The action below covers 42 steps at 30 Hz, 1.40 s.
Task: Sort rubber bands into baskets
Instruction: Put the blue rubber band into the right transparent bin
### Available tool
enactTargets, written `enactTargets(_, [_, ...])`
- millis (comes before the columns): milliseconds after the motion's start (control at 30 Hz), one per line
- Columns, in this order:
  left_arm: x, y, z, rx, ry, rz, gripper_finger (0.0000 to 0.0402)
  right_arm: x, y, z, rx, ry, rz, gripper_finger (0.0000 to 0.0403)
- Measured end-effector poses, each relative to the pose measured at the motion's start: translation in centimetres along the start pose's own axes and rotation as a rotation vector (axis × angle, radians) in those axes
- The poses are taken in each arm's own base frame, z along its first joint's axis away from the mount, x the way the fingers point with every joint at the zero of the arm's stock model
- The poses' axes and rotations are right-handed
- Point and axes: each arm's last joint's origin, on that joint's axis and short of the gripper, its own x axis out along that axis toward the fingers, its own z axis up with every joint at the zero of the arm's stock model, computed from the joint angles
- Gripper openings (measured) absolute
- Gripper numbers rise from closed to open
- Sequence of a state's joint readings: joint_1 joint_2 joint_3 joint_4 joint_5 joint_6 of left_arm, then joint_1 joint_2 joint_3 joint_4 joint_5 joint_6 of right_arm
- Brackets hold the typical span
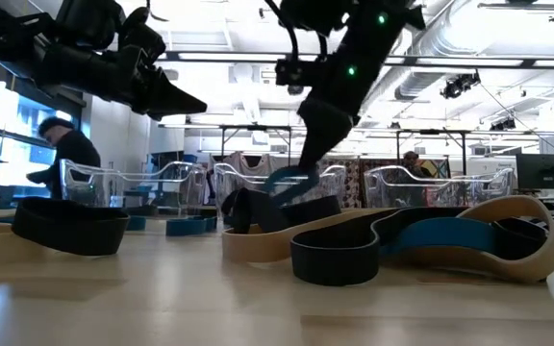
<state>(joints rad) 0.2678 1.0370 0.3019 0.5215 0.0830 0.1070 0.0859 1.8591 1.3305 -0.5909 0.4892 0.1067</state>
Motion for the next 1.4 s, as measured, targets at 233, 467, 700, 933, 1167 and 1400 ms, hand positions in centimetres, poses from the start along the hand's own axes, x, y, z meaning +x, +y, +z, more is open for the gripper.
enactTargets(233, [0.0, 0.0, 0.0, 0.002, 0.001, 0.000, 0.0000, -2.1, -0.7, 1.6, -0.086, 0.010, -0.089, 0.0000])
enactTargets(467, [0.0, 0.0, 0.0, 0.002, 0.001, 0.000, 0.0000, -3.7, -1.7, 2.6, -0.147, 0.024, -0.215, 0.0000])
enactTargets(700, [0.0, 0.0, 0.0, 0.002, 0.001, 0.000, 0.0000, -5.0, -3.8, 2.7, -0.189, 0.067, -0.395, 0.0000])
enactTargets(933, [0.0, 0.0, 0.0, 0.002, 0.002, 0.007, 0.0000, -8.3, -8.7, 0.9, -0.045, 0.135, -0.582, 0.0000])
enactTargets(1167, [0.0, 0.0, 0.0, 0.001, 0.002, 0.007, 0.0000, -12.5, -13.8, -2.2, 0.147, 0.190, -0.728, 0.0000])
enactTargets(1400, [0.0, 0.0, 0.0, 0.001, 0.002, 0.008, 0.0000, -14.0, -17.6, -4.7, 0.293, 0.241, -0.805, 0.0000])
